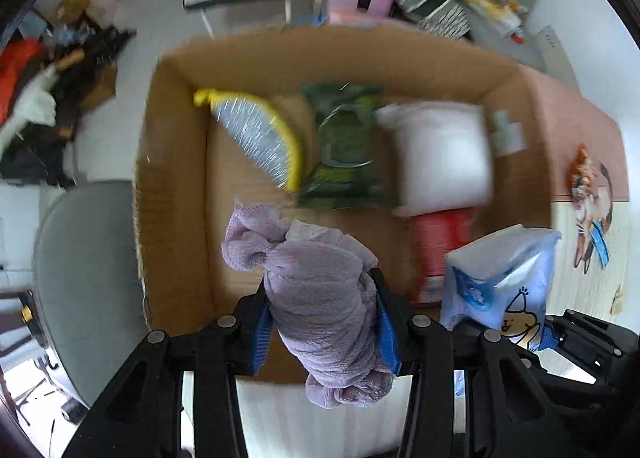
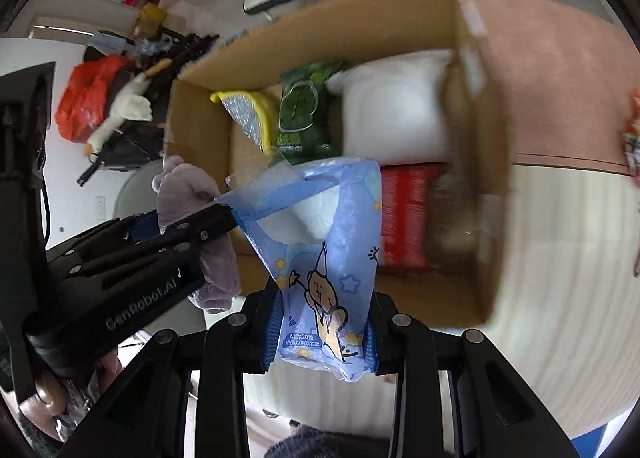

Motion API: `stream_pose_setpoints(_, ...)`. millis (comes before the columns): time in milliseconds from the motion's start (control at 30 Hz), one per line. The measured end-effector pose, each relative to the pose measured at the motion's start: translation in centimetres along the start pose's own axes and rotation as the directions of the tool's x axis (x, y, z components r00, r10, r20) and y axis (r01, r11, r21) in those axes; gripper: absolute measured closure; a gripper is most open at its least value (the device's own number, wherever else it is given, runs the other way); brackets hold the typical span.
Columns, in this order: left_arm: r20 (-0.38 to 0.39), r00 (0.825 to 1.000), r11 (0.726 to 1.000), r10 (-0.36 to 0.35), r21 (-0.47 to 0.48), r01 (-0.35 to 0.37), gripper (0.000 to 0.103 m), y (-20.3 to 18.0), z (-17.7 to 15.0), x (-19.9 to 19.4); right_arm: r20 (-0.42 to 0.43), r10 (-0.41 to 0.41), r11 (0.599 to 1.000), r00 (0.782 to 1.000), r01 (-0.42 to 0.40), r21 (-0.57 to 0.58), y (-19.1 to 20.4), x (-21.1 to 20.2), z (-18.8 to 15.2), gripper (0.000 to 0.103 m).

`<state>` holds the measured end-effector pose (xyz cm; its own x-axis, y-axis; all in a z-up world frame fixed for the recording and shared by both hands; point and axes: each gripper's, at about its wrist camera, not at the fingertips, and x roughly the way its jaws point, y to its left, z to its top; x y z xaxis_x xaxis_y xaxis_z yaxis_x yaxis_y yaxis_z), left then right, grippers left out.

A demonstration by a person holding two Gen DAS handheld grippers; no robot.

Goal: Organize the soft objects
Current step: 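Lower the cloth and blue pack into the box and open both tools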

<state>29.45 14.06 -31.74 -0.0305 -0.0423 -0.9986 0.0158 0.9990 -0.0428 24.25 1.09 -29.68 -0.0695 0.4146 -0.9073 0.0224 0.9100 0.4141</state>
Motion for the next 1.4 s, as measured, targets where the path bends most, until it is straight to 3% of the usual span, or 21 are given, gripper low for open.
stream_pose_setpoints(133, -0.076, 0.995, 0.996, -0.064, -0.061, 0.059, 0.062, 3.0, 1.5, 3.4, -0.043, -0.031, 0.999, 0.999, 0.032, 0.023, 0.6, 4.3, 2.0, 0.068)
stream_pose_setpoints(400, -0.170, 0.978, 0.992, -0.121, -0.067, 0.111, 0.060, 3.9, 2.8, 6.7, -0.097, -0.089, 0.994, 0.991, 0.094, 0.047, 1.1, 9.8, 4.6, 0.065)
stream_pose_setpoints(500, -0.213, 0.965, 0.987, -0.150, -0.095, 0.132, 0.060, 4.4, 2.5, 7.7, -0.129, -0.096, 0.994, 0.987, 0.103, 0.047, 0.9, 10.8, 4.7, 0.045)
stream_pose_setpoints(567, -0.213, 0.963, 0.984, -0.164, -0.106, 0.144, 0.054, 4.7, 2.1, 7.7, -0.137, -0.102, 0.993, 0.985, 0.109, 0.045, 0.9, 11.4, 4.7, 0.019)
stream_pose_setpoints(600, -0.207, 0.965, 0.984, -0.162, -0.104, 0.143, 0.045, 4.8, 1.8, 7.6, -0.135, -0.121, 0.991, 0.983, 0.127, 0.034, 1.1, 11.3, 4.6, 0.018)
stream_pose_setpoints(667, -0.187, 0.969, 0.984, -0.161, -0.101, 0.144, 0.041, 4.9, 1.4, 7.0, -0.115, -0.153, 0.988, 0.982, 0.156, 0.021, 1.3, 10.9, 4.4, 0.019)
stream_pose_setpoints(700, -0.180, 0.970, 0.985, -0.161, -0.097, 0.145, 0.033, 4.8, 1.4, 6.6, -0.115, -0.158, 0.987, 0.981, 0.161, 0.023, 1.3, 10.8, 4.3, 0.019)
stream_pose_setpoints(833, -0.109, 0.988, 0.993, -0.109, -0.056, 0.103, 0.028, 4.5, -0.4, 3.8, -0.080, -0.213, 0.977, 0.974, 0.214, 0.003, 1.4, 9.3, 3.7, 0.016)
stream_pose_setpoints(900, -0.074, 0.992, 0.994, -0.102, -0.051, 0.099, 0.017, 4.1, -1.1, 2.2, -0.066, -0.223, 0.975, 0.973, 0.223, -0.001, 1.4, 8.5, 3.3, 0.010)
stream_pose_setpoints(1100, 0.029, 0.996, 0.996, -0.081, -0.042, 0.082, 0.016, 3.2, -3.6, -2.0, 0.005, -0.267, 0.963, 0.964, 0.267, -0.035, 2.1, 4.7, 1.5, 0.009)
stream_pose_setpoints(1200, 0.069, 0.996, 0.998, -0.054, -0.035, 0.057, 0.003, 3.6, -4.3, -3.7, 0.045, -0.286, 0.956, 0.957, 0.288, -0.053, 2.9, 2.9, 0.6, 0.008)
stream_pose_setpoints(1267, 0.103, 0.994, 0.999, -0.026, -0.030, 0.029, 0.002, 3.6, -4.8, -4.9, 0.079, -0.306, 0.948, 0.949, 0.312, -0.069, 3.3, 1.0, -0.4, 0.000)
stream_pose_setpoints(1400, 0.172, 0.985, 1.000, 0.021, -0.017, -0.018, 0.002, 3.1, -6.4, -7.0, 0.144, -0.342, 0.930, 0.929, 0.356, -0.091, 4.3, -1.8, -2.3, 0.000)
